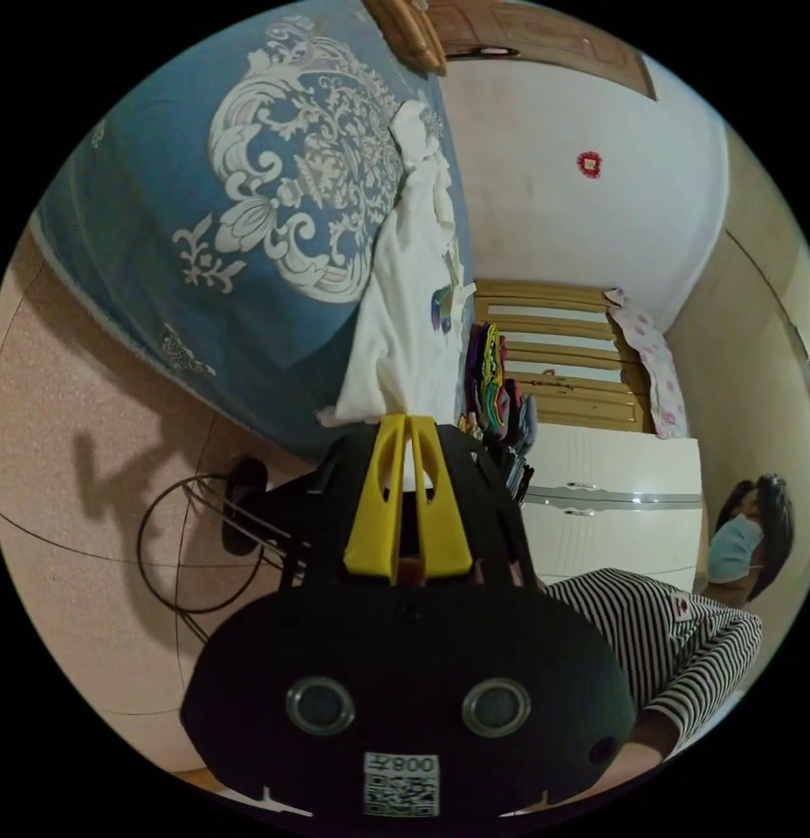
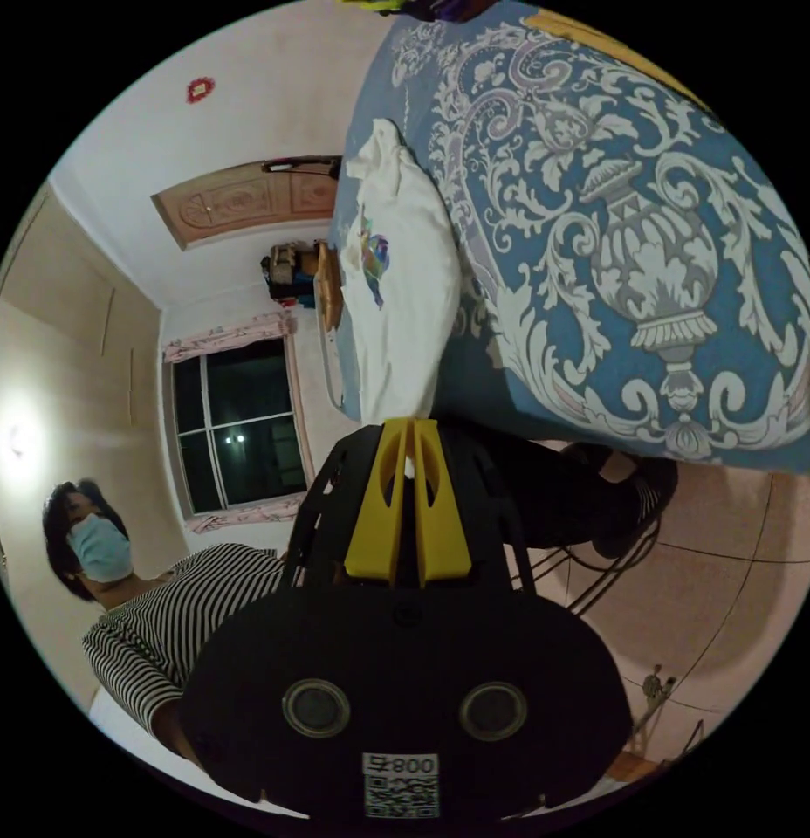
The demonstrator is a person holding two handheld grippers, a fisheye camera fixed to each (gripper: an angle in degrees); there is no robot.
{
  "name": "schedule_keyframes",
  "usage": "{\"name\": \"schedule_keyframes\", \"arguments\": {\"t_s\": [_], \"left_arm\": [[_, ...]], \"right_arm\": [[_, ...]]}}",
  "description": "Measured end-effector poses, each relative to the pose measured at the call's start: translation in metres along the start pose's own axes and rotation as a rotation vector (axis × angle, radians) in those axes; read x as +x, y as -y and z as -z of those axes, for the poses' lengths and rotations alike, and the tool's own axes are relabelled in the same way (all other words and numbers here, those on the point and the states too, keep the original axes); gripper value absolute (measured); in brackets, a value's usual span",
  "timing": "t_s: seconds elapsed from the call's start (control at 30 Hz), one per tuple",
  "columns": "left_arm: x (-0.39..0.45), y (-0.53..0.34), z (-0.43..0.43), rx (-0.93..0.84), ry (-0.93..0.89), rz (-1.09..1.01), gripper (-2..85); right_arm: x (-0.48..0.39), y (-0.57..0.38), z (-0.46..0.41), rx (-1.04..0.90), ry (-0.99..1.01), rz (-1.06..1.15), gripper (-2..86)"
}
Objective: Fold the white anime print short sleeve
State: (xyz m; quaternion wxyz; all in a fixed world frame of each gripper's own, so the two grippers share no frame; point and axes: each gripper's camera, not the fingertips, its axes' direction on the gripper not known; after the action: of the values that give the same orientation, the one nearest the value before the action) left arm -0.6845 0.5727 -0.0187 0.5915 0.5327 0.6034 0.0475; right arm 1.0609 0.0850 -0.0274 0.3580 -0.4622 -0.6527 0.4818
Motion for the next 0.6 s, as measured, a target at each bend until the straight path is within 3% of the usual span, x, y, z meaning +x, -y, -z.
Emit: {"name": "schedule_keyframes", "arguments": {"t_s": [0.3,0.43,0.6], "left_arm": [[-0.029,-0.012,0.036,0.018,0.155,0.093,14.1],[-0.026,-0.007,0.032,-0.004,0.159,0.077,13.1],[-0.006,-0.017,0.03,-0.043,0.092,0.056,3.3]], "right_arm": [[-0.007,-0.015,0.038,0.04,0.007,0.039,0.5],[-0.012,-0.018,0.047,0.032,-0.012,0.032,0.5],[-0.021,-0.023,0.052,0.003,-0.049,0.033,0.5]]}}
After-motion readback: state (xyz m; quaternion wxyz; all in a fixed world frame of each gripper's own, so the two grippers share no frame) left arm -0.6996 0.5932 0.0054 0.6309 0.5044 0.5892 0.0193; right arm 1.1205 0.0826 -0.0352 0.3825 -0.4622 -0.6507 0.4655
